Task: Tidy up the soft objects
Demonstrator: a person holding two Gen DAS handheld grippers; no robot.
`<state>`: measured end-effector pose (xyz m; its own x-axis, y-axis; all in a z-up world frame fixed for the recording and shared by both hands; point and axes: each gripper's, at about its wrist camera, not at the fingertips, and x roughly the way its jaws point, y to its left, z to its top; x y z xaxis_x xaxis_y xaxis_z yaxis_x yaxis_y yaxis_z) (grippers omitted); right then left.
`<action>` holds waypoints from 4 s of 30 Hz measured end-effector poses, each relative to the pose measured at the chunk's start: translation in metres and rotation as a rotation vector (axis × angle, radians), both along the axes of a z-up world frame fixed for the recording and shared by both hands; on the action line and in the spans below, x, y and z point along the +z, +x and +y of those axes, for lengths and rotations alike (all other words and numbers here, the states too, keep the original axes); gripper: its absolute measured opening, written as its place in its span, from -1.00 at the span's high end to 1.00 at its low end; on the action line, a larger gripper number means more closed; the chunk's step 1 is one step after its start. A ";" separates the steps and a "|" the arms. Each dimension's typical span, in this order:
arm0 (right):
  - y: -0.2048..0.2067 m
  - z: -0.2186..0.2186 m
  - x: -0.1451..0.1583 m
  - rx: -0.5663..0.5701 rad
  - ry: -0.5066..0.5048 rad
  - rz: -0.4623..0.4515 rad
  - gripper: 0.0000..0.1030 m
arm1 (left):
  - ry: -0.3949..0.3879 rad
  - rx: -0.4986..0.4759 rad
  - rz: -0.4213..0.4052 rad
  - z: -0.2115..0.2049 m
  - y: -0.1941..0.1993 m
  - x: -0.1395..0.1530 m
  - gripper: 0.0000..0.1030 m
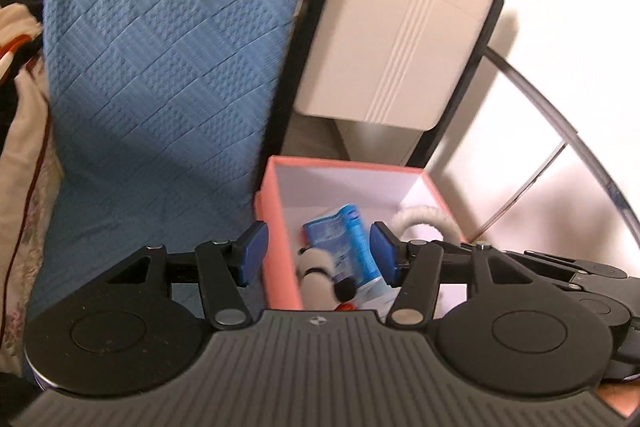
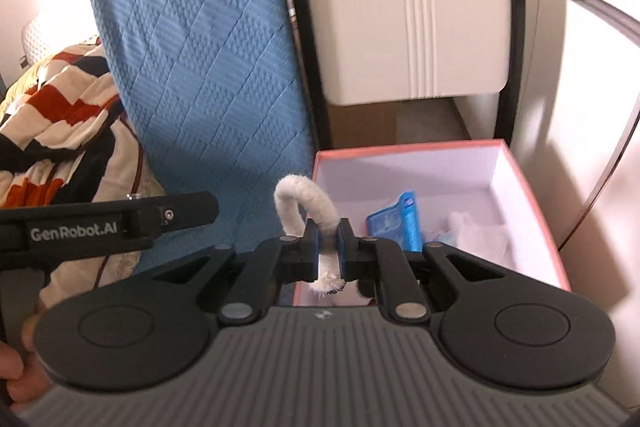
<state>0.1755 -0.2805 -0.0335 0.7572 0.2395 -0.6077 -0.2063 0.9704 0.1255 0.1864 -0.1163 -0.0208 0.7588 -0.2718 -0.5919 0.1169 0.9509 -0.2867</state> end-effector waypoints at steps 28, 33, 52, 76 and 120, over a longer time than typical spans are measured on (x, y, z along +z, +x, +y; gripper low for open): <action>0.044 -0.123 -0.076 -0.092 -0.010 0.164 0.74 | 0.087 -0.103 0.114 -0.131 0.075 -0.057 -0.21; 0.054 -0.132 -0.102 -0.098 -0.010 0.218 0.72 | 0.094 -0.093 0.139 -0.132 0.081 -0.069 -0.21; 0.051 -0.135 -0.073 -0.134 0.001 0.174 -0.50 | 0.084 -0.081 0.079 -0.116 0.066 -0.042 -0.21; -0.072 -0.111 0.014 -0.145 -0.005 -0.086 -0.50 | 0.086 -0.058 -0.041 -0.068 -0.040 0.007 -0.57; -0.157 -0.074 -0.016 -0.238 -0.032 -0.100 -0.92 | 0.134 -0.062 -0.049 -0.013 -0.121 0.008 -1.00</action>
